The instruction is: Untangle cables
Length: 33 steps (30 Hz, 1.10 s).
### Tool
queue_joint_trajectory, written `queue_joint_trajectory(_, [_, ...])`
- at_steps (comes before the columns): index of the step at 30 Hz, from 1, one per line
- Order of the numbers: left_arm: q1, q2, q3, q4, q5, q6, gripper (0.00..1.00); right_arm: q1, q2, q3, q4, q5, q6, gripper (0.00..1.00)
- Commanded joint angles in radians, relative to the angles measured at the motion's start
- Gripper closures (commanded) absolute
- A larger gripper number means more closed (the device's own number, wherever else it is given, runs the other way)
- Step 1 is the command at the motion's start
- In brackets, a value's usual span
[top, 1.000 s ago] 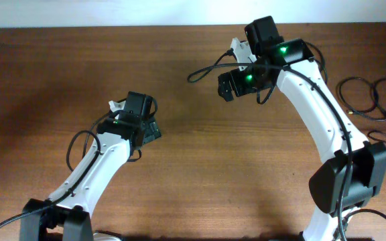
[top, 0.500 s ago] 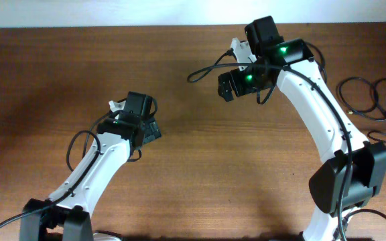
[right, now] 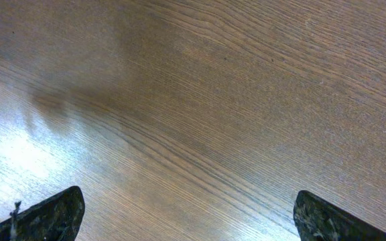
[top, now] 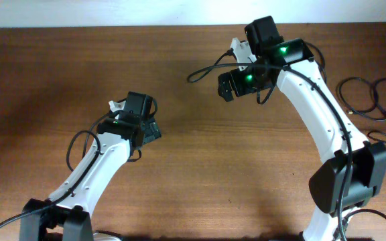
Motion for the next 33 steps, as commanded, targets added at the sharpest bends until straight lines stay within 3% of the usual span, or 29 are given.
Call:
queue_joint_trajectory(1, [0.002,-0.001,-0.006,-0.004,0.003,-0.01,0.01,0.001,-0.013,0.011,-0.003,0.013,-0.003,0.01])
queue_joint_trajectory(17, [0.002,-0.211,-0.023,-0.017,0.024,0.161,0.01,0.001,-0.013,0.011,-0.003,0.013,-0.003,0.01])
queue_joint_trajectory(22, [0.002,-0.291,-0.111,0.224,0.161,0.391,0.01,0.001,-0.013,0.011,-0.003,0.013,-0.003,0.01])
queue_joint_trajectory(28, [0.002,-0.417,-0.25,0.468,0.234,0.424,0.01,0.001,-0.013,0.011,-0.003,0.013,-0.003,0.01])
queue_joint_trajectory(33, [0.002,-0.542,-0.373,0.688,0.301,0.555,0.01,0.001,-0.013,0.011,-0.003,0.013,-0.003,0.01])
